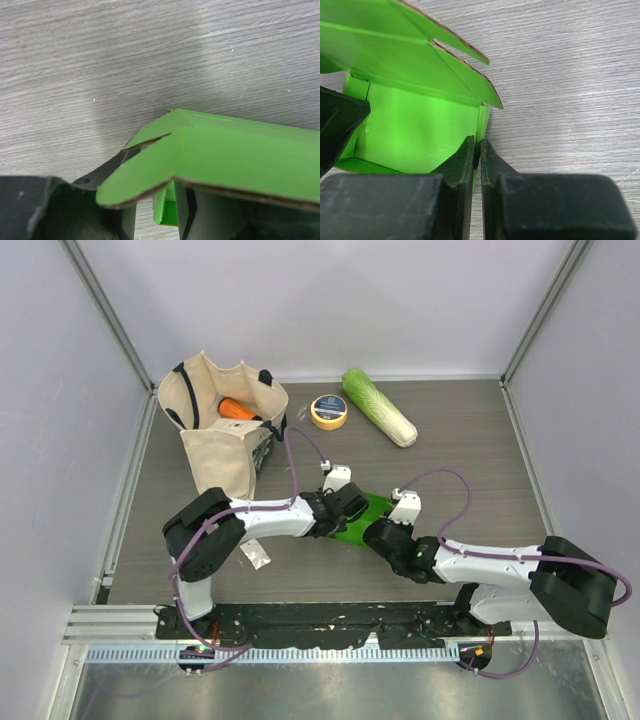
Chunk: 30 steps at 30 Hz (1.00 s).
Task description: Fold the paper box
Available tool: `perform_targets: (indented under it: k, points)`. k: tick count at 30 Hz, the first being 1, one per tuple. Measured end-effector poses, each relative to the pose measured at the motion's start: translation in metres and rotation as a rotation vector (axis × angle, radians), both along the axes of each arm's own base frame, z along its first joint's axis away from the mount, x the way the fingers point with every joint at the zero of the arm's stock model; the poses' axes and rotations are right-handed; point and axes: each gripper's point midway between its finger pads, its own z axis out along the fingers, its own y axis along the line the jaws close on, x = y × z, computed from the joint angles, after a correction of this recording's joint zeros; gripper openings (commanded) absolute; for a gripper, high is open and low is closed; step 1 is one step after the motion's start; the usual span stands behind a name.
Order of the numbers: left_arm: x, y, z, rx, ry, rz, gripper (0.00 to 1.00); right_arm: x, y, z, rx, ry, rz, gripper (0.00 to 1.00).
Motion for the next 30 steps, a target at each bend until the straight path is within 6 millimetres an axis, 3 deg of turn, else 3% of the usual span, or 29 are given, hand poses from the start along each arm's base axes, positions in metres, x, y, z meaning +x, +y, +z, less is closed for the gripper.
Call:
perform_targets:
  k: [8, 11, 22, 24, 28, 30]
  points:
    - [-0.017, 0.013, 0.003, 0.014, 0.071, -0.020, 0.61, -0.004, -0.001, 0.004, -0.033, 0.016, 0.039, 0.14]
    - [-0.027, 0.020, 0.007, 0.008, 0.097, -0.034, 0.64, -0.006, 0.004, 0.009, -0.013, 0.012, 0.060, 0.14]
    - [-0.035, 0.016, 0.060, -0.126, 0.063, -0.069, 0.70, -0.007, 0.012, 0.017, 0.011, 0.010, 0.101, 0.15]
    - [-0.036, 0.017, 0.064, -0.138, 0.058, -0.071, 0.70, -0.008, 0.013, 0.016, 0.009, 0.013, 0.106, 0.15]
    - [-0.043, 0.026, 0.066, -0.169, 0.078, -0.066, 0.41, -0.009, 0.013, 0.015, 0.007, 0.019, 0.113, 0.13]
    - [-0.050, 0.031, 0.061, -0.201, 0.116, -0.057, 0.38, -0.009, 0.014, 0.014, 0.004, 0.022, 0.114, 0.11]
